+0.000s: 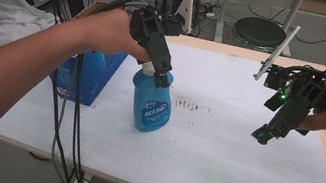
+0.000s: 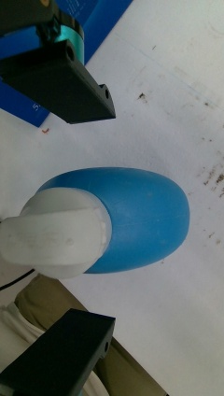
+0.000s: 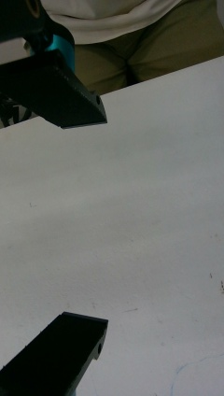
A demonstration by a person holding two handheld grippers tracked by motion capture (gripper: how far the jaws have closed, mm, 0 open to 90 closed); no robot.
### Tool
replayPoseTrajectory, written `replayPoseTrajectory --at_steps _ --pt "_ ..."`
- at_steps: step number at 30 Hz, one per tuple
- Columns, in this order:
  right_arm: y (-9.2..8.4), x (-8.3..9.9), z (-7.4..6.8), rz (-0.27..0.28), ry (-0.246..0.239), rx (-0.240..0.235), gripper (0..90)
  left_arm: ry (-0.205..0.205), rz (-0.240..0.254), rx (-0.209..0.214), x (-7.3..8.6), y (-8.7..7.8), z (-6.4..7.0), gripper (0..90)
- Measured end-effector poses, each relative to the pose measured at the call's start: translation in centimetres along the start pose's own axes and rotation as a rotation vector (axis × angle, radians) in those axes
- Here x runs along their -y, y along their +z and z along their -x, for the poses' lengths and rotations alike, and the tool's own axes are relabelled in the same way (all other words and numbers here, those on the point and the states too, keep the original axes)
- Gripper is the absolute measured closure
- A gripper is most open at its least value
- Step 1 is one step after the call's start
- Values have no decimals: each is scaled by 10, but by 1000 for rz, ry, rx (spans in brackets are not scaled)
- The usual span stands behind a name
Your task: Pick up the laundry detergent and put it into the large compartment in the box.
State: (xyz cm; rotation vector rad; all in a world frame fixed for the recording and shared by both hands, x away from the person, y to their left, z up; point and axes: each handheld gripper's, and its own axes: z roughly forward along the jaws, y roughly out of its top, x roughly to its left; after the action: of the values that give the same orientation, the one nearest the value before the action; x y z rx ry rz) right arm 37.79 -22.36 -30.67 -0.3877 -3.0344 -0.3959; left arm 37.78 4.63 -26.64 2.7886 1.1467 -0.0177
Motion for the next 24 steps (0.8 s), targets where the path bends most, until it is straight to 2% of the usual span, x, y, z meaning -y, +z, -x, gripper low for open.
replayPoseTrajectory --at_steps 10,22,24 --pt "2 -1 2 -1 -7 -3 27 17 6 18 2 15 -3 31" --pt "3 -3 2 -4 -2 -6 27 27 9 33 3 24 -4 34" --pt "3 -3 2 -3 -2 -6 27 39 6 45 3 24 -3 106"
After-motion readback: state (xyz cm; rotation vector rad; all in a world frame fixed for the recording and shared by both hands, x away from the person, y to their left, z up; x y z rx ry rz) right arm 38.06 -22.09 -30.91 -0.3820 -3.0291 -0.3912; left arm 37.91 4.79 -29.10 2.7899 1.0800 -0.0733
